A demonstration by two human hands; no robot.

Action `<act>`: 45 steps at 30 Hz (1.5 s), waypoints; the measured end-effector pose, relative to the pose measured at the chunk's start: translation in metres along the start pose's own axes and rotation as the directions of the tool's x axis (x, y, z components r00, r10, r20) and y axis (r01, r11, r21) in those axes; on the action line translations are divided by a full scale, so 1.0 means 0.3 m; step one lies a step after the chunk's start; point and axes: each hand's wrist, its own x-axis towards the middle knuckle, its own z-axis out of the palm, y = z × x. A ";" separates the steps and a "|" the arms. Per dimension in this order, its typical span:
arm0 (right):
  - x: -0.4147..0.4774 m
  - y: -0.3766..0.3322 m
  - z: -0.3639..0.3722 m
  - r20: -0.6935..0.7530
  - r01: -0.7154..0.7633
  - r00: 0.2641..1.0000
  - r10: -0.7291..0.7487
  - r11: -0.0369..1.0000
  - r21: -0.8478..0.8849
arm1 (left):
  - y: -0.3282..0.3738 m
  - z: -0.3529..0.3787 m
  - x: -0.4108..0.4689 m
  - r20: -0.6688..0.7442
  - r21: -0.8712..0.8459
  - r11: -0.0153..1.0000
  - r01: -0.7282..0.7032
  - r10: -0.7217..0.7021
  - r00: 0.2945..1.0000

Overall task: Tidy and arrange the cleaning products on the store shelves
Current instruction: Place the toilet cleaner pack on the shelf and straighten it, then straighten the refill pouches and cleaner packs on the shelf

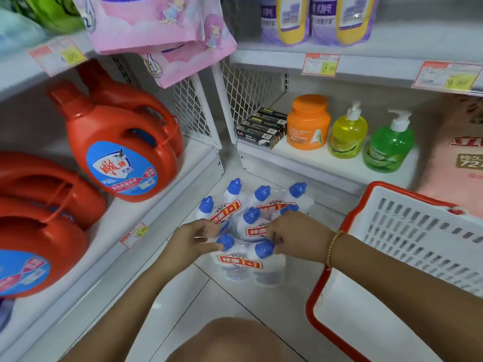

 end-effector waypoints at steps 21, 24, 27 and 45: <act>-0.058 0.591 -0.962 -0.646 -0.145 0.445 0.620 0.762 0.631 | 1.144 0.071 0.862 -0.174 0.021 0.871 -0.491 0.487 0.856; 0.065 0.570 -1.048 -0.667 0.276 0.520 0.533 0.635 0.722 | 1.137 0.106 0.941 -0.201 0.011 0.871 -0.492 0.484 0.852; 0.185 0.554 -1.083 -0.727 0.452 0.430 0.535 0.570 0.687 | 1.121 0.122 0.978 -0.248 -0.055 0.862 -0.503 0.477 0.843; -0.091 0.580 -1.186 -0.370 0.663 0.301 0.879 0.085 0.743 | 1.246 0.160 0.801 0.216 -0.679 0.719 -0.150 0.391 0.895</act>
